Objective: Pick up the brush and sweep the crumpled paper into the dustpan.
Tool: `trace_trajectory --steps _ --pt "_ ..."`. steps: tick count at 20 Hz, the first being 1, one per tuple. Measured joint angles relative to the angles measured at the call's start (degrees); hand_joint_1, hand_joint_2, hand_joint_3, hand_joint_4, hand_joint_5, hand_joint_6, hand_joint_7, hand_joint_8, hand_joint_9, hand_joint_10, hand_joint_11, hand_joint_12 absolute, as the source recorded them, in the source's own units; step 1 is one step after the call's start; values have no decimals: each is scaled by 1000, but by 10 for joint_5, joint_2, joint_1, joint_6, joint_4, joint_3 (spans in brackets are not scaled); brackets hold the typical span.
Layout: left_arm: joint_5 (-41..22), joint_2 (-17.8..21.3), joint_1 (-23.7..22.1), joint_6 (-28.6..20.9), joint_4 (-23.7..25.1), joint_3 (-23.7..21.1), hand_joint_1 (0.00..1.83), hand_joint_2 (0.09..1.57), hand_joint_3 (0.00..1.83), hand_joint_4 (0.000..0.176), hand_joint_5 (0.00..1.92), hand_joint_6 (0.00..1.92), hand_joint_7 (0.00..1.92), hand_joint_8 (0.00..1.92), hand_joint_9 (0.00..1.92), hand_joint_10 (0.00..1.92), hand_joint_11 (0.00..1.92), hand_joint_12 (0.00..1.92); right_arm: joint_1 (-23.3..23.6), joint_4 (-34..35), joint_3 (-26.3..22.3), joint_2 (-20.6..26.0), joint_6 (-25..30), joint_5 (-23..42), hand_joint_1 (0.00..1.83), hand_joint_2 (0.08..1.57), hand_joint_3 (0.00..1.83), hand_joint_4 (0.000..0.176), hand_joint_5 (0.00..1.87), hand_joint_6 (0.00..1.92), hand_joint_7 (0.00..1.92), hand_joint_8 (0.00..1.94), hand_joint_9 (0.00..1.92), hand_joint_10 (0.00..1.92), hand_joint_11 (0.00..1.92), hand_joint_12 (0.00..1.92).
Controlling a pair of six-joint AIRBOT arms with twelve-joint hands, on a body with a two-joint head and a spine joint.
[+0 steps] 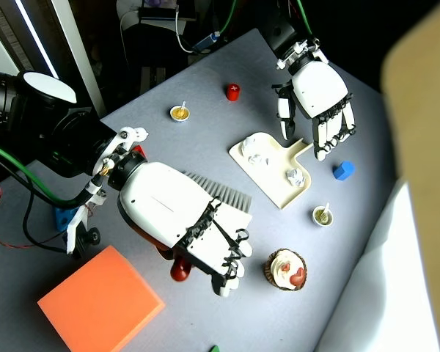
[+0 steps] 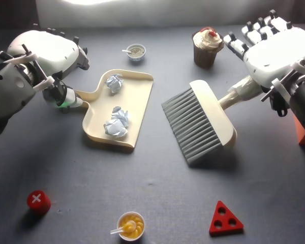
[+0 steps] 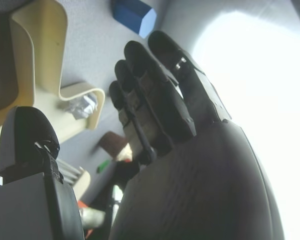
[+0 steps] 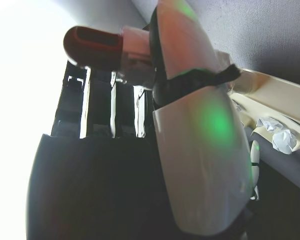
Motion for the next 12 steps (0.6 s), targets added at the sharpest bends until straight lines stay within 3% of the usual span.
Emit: trace_trajectory --steps 3,4,5,9,12 --pt "0 0 0 0 0 -1 975 1040 4 0 695 0 757 0 754 0 341 776 0 -5 -4 1 0 0 1481 979 0 143 0 0 0 0 0 0 0 0" --pt "0 0 0 0 0 -1 974 1038 3 0 693 0 759 1 760 4 346 779 0 -4 -7 2 0 0 1460 977 0 167 0 0 0 0 0 0 0 0" --pt "0 0 0 0 0 -1 979 1038 2 0 692 0 759 1 760 3 343 779 0 -4 -11 5 0 2 1456 967 0 174 0 0 0 0 0 0 0 0" --pt "0 0 0 -7 0 -1 991 1040 3 0 696 0 765 1 762 2 336 781 -2 -9 -36 29 1 3 1457 955 0 176 0 0 0 0 0 0 0 0" --pt "0 0 0 -7 1 -5 991 1036 0 0 709 6 775 5 769 4 345 788 -17 -20 -66 75 32 5 1436 944 0 176 0 0 0 0 0 0 0 0"
